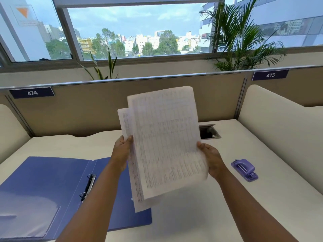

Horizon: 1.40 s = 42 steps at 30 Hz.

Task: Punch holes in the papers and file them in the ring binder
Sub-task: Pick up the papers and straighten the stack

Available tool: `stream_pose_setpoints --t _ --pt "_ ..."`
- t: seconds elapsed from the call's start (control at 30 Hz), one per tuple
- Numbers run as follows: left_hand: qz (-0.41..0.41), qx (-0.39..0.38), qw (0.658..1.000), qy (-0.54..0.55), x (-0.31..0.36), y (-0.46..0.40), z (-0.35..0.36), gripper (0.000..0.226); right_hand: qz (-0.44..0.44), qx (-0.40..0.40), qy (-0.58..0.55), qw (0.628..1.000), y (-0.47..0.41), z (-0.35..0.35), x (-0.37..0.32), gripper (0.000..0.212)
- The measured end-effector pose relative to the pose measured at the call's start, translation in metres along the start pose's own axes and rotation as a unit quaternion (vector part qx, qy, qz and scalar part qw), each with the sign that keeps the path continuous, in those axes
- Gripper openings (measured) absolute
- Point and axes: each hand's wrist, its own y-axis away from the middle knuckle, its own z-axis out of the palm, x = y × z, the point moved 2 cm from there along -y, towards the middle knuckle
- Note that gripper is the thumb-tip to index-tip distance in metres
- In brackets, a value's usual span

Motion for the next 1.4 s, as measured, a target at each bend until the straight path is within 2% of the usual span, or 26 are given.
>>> stream_pose_setpoints --t 0.17,0.27,0.43,0.6,0.67,0.8,0.87,0.97,1.07,1.1,1.13,1.2,1.27,1.4 --pt "-0.006 -0.039 0.999 0.027 0.008 0.002 -0.001 0.020 0.024 -0.070 -0.054 0.996 0.006 0.009 0.008 0.017" --pt "-0.021 -0.067 0.996 0.063 0.010 0.003 -0.002 0.019 0.055 -0.078 -0.034 0.995 0.006 0.009 0.015 0.036" --pt "-0.029 -0.093 0.994 0.056 0.016 0.007 0.002 0.020 0.075 -0.107 -0.013 0.991 0.008 0.011 0.023 0.037" --pt "-0.026 -0.083 0.994 0.070 0.018 0.006 0.003 0.017 0.058 -0.066 0.014 0.996 0.009 0.011 0.025 0.021" --pt "-0.028 -0.076 0.994 0.079 0.019 0.006 0.005 0.018 0.044 -0.035 0.035 0.998 0.007 0.009 0.025 0.020" --pt "-0.014 -0.080 0.991 0.108 0.021 0.007 0.008 0.045 0.009 -0.003 0.061 0.998 0.007 0.007 0.022 0.017" --pt "0.008 -0.073 0.991 0.108 0.021 0.007 0.009 0.039 -0.007 0.000 0.076 0.997 0.008 0.008 0.018 0.015" --pt "0.036 -0.023 0.993 0.109 0.017 0.005 0.008 0.017 -0.035 -0.002 0.093 0.995 0.009 0.013 0.013 0.007" --pt "0.053 -0.025 0.993 0.100 0.016 0.005 0.008 0.018 -0.033 -0.010 0.079 0.996 0.006 0.014 0.004 0.037" --pt "0.061 -0.033 0.993 0.098 0.015 0.005 0.008 0.018 -0.025 -0.020 0.068 0.997 0.005 0.014 0.001 0.040" --pt "0.070 -0.040 0.993 0.092 0.015 0.005 0.009 0.017 -0.026 -0.033 0.061 0.997 0.005 0.015 -0.002 0.037" --pt "0.084 -0.038 0.993 0.076 0.012 0.007 0.011 0.015 -0.047 -0.039 0.072 0.996 0.006 0.018 -0.007 0.016" --pt "0.092 -0.032 0.993 0.064 0.006 0.007 0.013 0.014 -0.082 -0.005 0.092 0.992 0.007 0.021 -0.006 0.010" --pt "0.093 -0.059 0.993 0.051 -0.010 0.010 0.023 0.024 -0.155 0.120 0.148 0.969 0.012 0.020 0.013 0.004"
